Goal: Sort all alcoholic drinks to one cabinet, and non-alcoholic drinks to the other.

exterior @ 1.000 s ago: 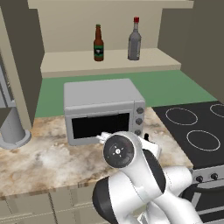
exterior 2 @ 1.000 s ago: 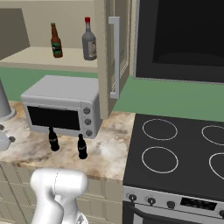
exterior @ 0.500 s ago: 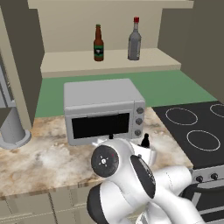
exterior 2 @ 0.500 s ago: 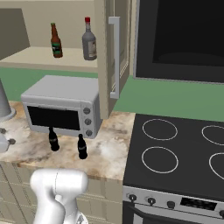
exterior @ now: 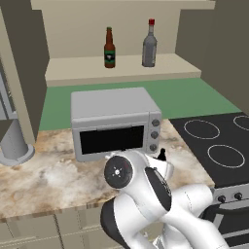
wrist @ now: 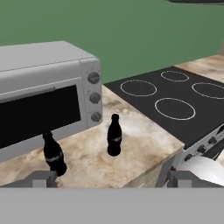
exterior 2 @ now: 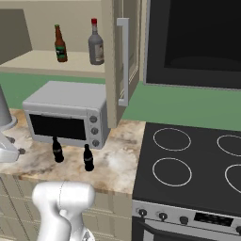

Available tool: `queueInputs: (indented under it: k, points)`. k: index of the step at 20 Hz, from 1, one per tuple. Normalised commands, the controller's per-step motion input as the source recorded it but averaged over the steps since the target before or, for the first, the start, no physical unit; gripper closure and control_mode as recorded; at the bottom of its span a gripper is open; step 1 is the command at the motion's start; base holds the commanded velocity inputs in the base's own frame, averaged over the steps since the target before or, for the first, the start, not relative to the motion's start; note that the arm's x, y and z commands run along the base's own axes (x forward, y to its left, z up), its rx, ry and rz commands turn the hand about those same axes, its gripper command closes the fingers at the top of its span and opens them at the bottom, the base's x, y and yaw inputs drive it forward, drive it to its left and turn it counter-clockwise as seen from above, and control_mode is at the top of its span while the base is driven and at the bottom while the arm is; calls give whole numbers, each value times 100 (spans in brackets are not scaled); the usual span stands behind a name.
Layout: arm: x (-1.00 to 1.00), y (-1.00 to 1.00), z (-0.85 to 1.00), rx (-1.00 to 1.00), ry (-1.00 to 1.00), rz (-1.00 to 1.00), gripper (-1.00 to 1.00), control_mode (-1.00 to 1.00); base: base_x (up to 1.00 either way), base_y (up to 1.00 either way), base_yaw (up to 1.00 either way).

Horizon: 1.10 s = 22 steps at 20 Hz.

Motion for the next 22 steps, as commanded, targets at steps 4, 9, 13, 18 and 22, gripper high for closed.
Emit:
queueInputs:
  k: [4, 9, 13, 18, 22]
  points:
    - [9, 0, -24, -5, -2, 0, -100, -100, 0, 0, 0]
    - [15, 0, -22, -6, -4, 0, -100, -100, 0, 0, 0]
    - [18, 0, -20, -5, -2, -1, -100, -100, 0, 0, 0]
    - [15, 0, -23, -4, 0, -1, -100, -100, 0, 0, 0]
    - [17, -1, -22, -1, 0, 0, -100, -100, 0, 0, 0]
